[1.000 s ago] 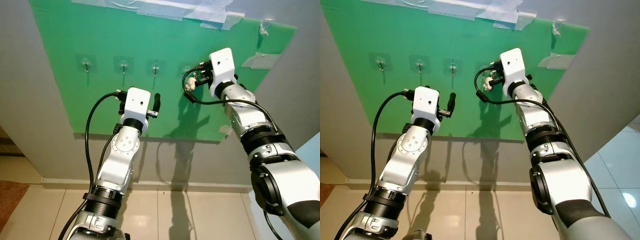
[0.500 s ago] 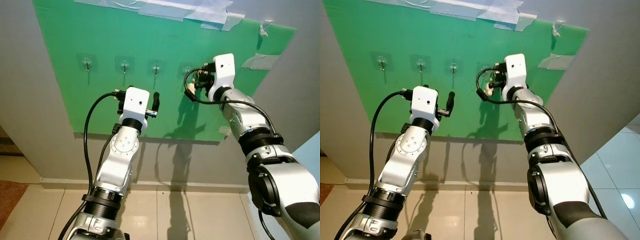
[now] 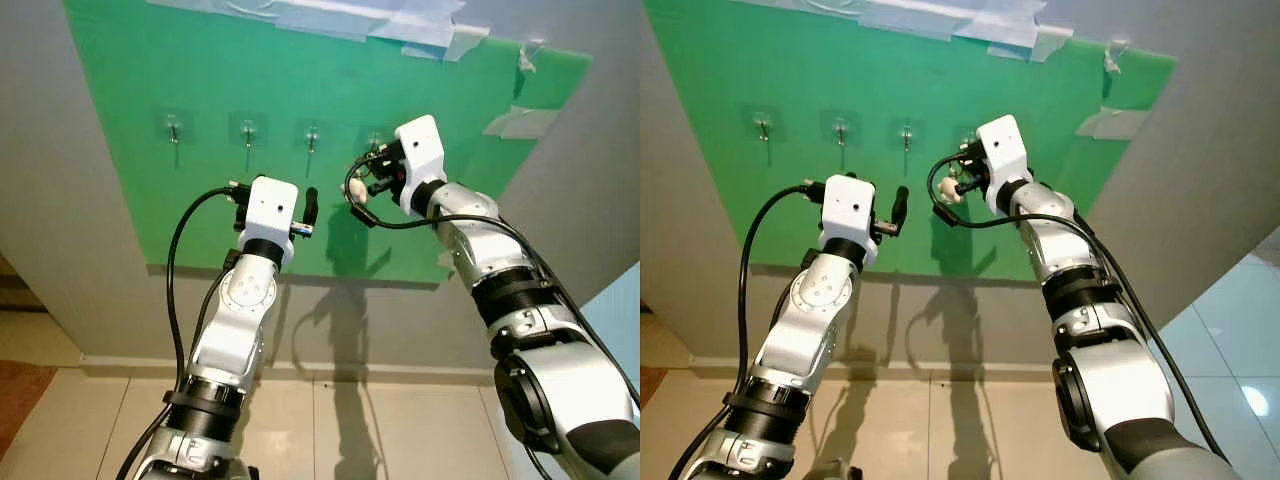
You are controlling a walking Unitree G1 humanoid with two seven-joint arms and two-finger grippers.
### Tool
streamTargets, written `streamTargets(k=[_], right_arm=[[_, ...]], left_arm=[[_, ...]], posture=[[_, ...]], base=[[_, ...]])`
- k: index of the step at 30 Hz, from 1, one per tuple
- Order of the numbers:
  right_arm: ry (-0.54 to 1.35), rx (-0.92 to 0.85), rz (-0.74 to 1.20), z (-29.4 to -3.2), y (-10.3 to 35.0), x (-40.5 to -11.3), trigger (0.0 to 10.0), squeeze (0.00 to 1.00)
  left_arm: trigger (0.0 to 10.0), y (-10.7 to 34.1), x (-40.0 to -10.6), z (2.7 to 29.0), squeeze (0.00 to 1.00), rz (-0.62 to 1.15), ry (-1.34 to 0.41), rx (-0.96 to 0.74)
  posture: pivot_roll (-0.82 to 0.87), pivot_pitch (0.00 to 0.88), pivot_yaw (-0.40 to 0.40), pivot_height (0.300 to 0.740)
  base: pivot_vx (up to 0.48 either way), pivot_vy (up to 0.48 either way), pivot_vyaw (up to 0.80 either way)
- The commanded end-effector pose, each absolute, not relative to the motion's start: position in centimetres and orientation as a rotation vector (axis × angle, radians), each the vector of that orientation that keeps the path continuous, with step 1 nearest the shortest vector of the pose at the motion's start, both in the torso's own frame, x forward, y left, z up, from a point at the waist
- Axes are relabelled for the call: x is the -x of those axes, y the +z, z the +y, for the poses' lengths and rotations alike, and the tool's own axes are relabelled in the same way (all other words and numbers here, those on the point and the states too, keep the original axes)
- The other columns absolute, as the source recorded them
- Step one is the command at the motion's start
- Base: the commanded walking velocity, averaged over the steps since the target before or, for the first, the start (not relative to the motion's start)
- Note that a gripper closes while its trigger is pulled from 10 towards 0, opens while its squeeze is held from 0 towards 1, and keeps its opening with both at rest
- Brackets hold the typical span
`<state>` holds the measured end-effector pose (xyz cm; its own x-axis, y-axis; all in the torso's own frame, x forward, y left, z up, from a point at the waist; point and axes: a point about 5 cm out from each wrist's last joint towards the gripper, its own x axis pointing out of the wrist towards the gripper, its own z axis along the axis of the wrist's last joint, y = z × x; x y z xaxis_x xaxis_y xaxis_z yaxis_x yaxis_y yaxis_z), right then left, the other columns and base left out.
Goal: Hang keys on a hook
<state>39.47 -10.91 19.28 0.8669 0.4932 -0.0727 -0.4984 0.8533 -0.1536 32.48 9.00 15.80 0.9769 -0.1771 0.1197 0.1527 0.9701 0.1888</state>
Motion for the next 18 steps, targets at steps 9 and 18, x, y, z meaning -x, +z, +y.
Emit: streamTargets(k=[9,18], right_arm=[[0.5,0.227,-0.003,-11.7,19.9,-39.3,0.0,0.0],[0.424,0.347,-0.053,-12.8,20.1,-39.5,0.0,0.0]], left_arm=[[10.0,16.4,-32.7,8.7,0.0,-0.152,-0.178,-0.177],[10.0,16.3,-32.7,8.6,0.0,-0.151,-0.18,-0.176]], posture=[[0.0,0.0,-0.105,0.74],[0.0,0.0,-0.101,0.74]], base=[[0.0,0.0,0.0],[0.0,0.0,0.0]])
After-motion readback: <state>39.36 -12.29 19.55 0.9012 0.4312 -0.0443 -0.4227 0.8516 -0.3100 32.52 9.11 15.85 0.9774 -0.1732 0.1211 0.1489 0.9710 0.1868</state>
